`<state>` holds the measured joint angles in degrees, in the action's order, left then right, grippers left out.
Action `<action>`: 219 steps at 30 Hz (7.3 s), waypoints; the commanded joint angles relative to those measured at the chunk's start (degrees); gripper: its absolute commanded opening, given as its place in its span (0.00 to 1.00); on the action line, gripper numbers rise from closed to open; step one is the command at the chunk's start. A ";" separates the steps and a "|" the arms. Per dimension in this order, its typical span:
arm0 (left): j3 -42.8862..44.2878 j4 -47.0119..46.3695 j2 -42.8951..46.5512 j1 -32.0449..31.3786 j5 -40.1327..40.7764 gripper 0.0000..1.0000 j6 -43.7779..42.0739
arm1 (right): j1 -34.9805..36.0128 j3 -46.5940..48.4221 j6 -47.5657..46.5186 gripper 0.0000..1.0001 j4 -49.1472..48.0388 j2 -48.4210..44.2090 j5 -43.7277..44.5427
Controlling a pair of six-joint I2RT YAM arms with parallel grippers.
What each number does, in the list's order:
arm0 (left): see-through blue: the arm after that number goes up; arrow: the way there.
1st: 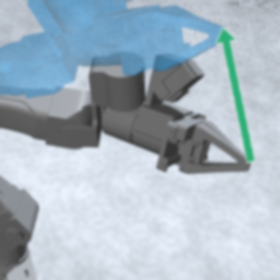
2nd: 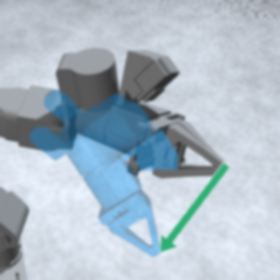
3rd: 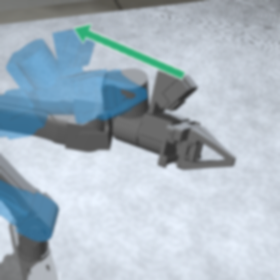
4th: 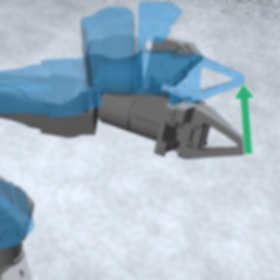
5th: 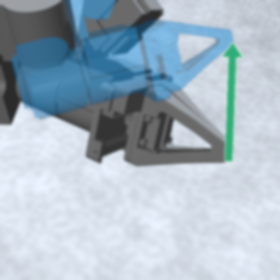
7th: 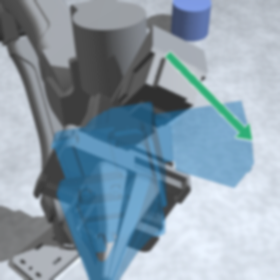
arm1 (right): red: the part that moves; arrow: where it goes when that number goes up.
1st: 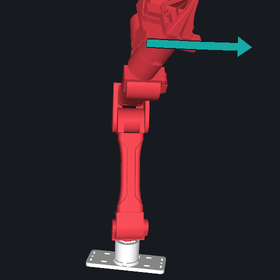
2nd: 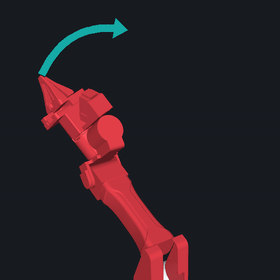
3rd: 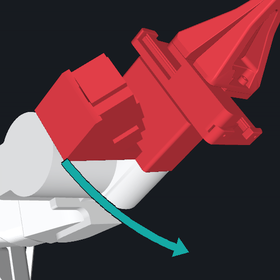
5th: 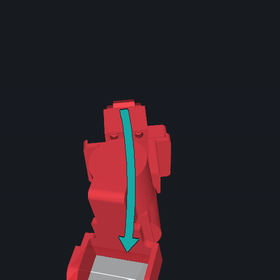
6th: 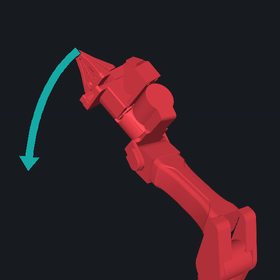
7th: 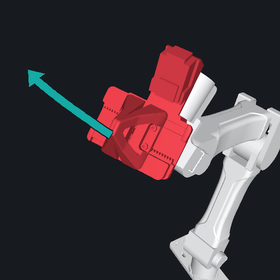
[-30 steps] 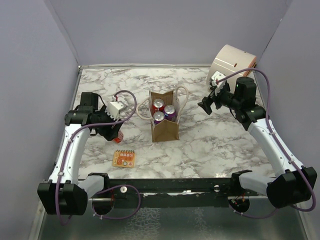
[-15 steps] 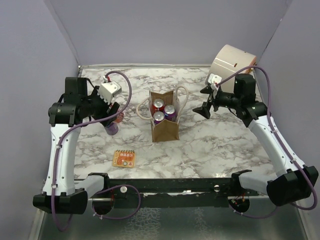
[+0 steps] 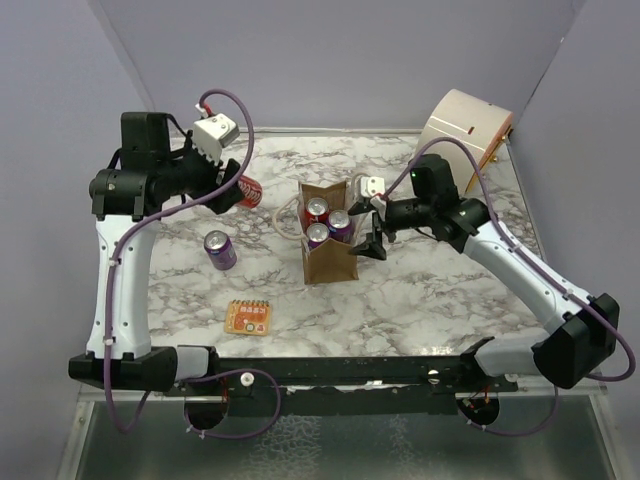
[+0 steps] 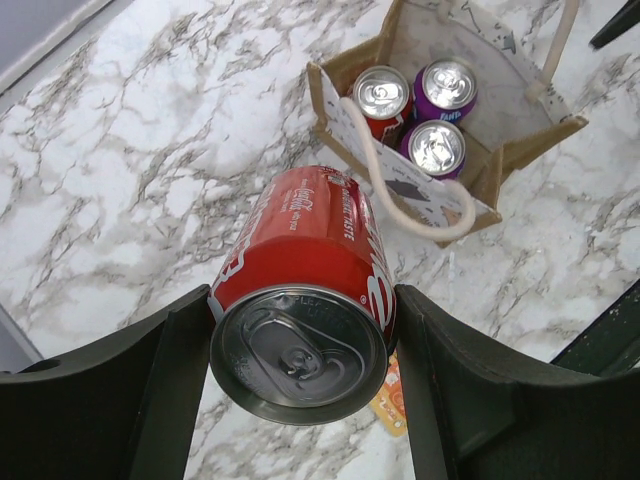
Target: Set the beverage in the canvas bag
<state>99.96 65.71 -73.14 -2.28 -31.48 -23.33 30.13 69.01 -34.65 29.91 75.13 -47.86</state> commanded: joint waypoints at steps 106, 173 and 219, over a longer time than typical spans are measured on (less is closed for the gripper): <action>-1.88 -9.11 -26.79 -32.43 -7.54 0.00 -16.99 | 7.64 -15.66 -5.12 0.43 -4.86 -0.35 4.71; -2.43 -2.22 -26.15 -32.84 -3.64 0.00 -23.09 | -1.04 -18.80 -1.03 0.58 -4.80 -10.83 4.10; -6.05 -5.64 -28.90 -38.63 4.89 0.00 -25.22 | -2.09 -23.76 12.25 0.39 -18.68 -0.98 3.26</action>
<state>91.48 57.63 -102.00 -39.75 -26.48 -46.19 28.03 45.71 -26.33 13.54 72.84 -47.37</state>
